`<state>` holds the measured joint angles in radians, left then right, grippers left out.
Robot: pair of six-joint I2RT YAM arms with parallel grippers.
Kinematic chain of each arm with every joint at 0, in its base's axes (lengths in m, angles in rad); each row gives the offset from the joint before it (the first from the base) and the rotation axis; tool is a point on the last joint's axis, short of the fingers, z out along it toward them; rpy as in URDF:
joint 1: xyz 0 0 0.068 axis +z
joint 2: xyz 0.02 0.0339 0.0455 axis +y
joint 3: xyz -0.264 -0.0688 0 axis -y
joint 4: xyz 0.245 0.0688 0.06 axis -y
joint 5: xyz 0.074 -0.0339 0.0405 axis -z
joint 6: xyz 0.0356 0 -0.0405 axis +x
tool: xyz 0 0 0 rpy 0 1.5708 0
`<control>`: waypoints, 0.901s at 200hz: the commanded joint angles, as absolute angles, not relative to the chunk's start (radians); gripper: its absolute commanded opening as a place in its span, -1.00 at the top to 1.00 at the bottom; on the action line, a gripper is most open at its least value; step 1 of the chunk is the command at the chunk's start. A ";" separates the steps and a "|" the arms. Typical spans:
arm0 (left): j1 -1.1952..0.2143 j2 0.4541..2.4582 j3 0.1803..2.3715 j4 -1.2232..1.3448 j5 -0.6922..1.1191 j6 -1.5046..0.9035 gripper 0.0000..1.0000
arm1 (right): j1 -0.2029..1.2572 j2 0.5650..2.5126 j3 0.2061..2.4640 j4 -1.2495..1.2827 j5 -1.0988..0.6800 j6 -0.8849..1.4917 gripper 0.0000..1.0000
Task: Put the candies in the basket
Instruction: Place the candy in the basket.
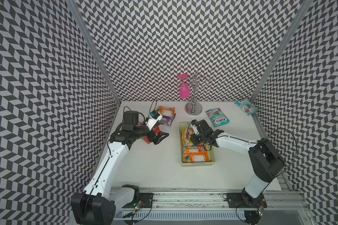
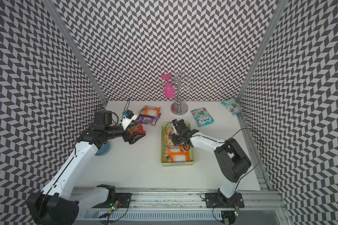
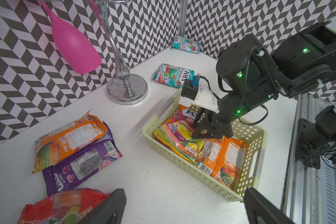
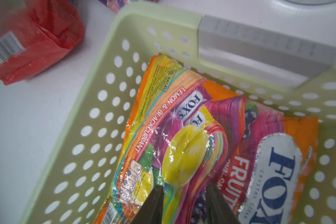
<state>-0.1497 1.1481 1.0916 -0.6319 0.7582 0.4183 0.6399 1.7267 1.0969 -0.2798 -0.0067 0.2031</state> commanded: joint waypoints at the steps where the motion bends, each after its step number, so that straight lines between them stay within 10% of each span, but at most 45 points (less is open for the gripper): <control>1: -0.144 1.150 1.099 -0.600 0.751 0.402 -0.98 | 0.635 1.728 1.157 -0.255 0.021 0.203 0.14; 103: -0.141 1.154 1.086 -0.558 0.619 0.346 -0.98 | 0.635 1.893 1.187 -0.202 0.088 0.192 0.05; 180: -0.143 1.227 1.116 -0.479 0.423 0.234 -0.98 | 0.611 1.664 1.210 -0.279 0.083 0.174 -0.02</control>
<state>-0.1478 1.1988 1.0916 -0.5365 0.5106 0.2924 0.6350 1.7874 1.1900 -0.2707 0.0841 0.1791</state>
